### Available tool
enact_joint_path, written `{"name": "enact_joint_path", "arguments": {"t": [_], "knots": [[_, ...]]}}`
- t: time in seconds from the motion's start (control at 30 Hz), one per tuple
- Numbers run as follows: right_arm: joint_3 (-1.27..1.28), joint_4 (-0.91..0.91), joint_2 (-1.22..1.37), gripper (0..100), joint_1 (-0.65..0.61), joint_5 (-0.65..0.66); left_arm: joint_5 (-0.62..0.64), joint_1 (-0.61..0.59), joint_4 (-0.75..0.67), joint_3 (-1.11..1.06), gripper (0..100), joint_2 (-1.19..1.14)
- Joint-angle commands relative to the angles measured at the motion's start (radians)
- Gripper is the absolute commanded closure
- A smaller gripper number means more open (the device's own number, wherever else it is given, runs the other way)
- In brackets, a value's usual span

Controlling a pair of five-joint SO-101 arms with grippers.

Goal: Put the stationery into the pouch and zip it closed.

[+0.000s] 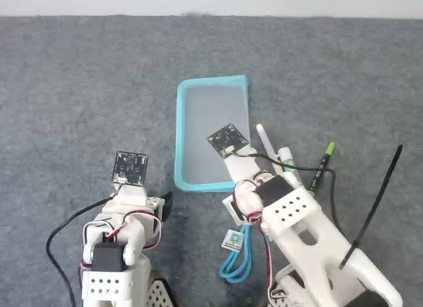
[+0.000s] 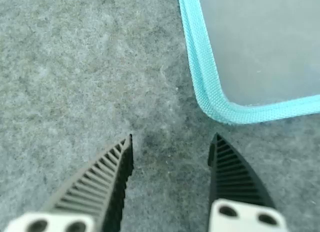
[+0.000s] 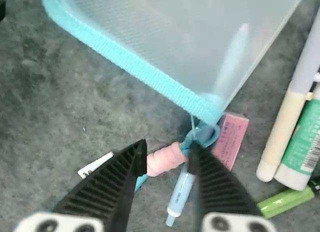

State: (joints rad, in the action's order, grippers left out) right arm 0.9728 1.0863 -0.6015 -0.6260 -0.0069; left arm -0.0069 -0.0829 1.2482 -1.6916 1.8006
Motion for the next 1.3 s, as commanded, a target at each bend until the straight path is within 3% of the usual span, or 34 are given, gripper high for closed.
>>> {"name": "enact_joint_path", "arguments": {"t": [0.0,0.43,0.67,0.77,0.93,1.13,1.27], "knots": [[-0.035,-0.021,0.047,80.9,-0.007,-0.054,0.009,0.002,0.008,0.005,76,0.020],[-0.037,-0.048,0.209,80.9,-0.007,-0.212,0.009,0.002,0.008,0.005,76,0.020],[-0.037,-0.054,0.274,81.4,-0.005,-0.213,0.009,0.002,0.008,0.005,76,0.020],[-0.044,-0.058,0.277,87.3,0.021,-0.207,0.009,0.002,0.008,0.005,76,0.020],[-0.083,-0.064,0.286,91.3,0.177,-0.158,0.009,0.002,0.008,0.005,76,0.020],[-0.161,-0.064,0.288,91.6,0.479,-0.161,0.009,0.002,0.008,0.005,76,0.020],[-0.218,-0.062,0.288,91.6,0.587,-0.176,0.009,0.002,0.008,0.005,76,0.020]]}}
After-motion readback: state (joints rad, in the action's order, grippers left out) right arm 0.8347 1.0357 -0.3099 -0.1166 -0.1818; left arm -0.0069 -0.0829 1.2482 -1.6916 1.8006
